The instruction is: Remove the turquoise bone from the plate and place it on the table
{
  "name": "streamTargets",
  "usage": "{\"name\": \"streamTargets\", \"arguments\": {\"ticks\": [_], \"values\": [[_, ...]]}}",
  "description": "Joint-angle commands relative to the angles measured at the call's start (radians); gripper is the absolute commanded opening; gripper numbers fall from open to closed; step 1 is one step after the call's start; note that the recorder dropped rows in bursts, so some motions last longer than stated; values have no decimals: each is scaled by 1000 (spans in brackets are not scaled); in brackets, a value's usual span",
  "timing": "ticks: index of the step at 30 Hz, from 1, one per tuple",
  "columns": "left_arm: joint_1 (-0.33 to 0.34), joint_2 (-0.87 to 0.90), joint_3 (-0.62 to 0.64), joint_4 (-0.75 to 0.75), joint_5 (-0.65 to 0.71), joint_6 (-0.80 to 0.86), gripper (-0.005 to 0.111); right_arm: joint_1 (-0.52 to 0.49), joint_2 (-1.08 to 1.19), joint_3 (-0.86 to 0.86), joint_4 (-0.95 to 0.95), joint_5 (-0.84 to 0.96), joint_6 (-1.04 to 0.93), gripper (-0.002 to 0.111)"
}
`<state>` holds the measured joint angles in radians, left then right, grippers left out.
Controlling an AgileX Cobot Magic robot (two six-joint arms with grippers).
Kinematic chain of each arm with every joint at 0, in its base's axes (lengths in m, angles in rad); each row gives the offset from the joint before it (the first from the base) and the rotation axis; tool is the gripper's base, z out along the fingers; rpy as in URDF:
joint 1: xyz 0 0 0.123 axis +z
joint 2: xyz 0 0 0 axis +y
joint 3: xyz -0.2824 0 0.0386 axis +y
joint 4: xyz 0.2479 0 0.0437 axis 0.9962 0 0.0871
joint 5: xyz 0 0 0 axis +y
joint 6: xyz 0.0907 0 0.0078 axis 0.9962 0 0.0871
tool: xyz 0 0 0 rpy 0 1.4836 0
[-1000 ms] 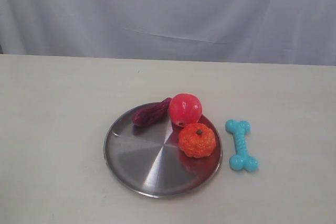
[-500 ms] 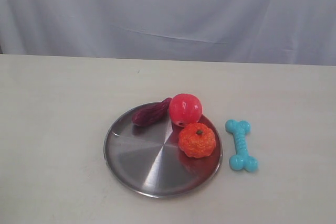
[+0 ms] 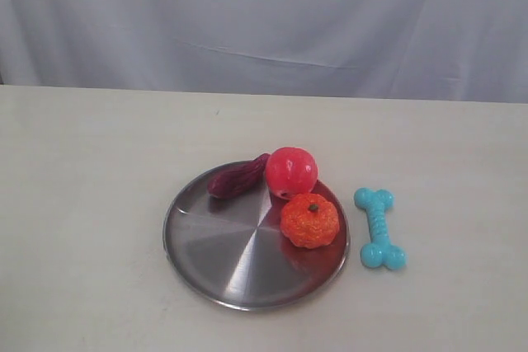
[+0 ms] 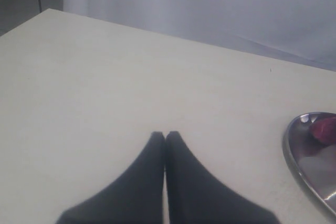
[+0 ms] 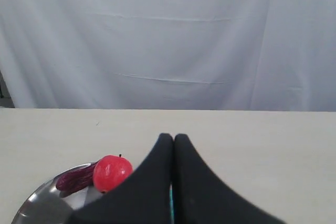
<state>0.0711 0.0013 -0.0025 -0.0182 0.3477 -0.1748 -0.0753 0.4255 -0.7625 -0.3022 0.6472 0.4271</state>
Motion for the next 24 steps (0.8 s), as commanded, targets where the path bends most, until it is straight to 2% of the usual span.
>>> {"name": "streamTargets", "arguments": {"ticks": [1,13,18,24], "values": [[-5,-1,3,-3,-5,-2,0,-1,-47,187,-7,-236,-1,0],[-5,-1,3,-3,-5,-2,0,-5,-348,566,-20,-326,-10,0],[-5,-1,3,-3,-5,-2,0,-5,-351,614,-20,-336,-10,0],[-5,-1,3,-3,-5,-2,0,-5,-371,763,130,-547,-216,0]]}}
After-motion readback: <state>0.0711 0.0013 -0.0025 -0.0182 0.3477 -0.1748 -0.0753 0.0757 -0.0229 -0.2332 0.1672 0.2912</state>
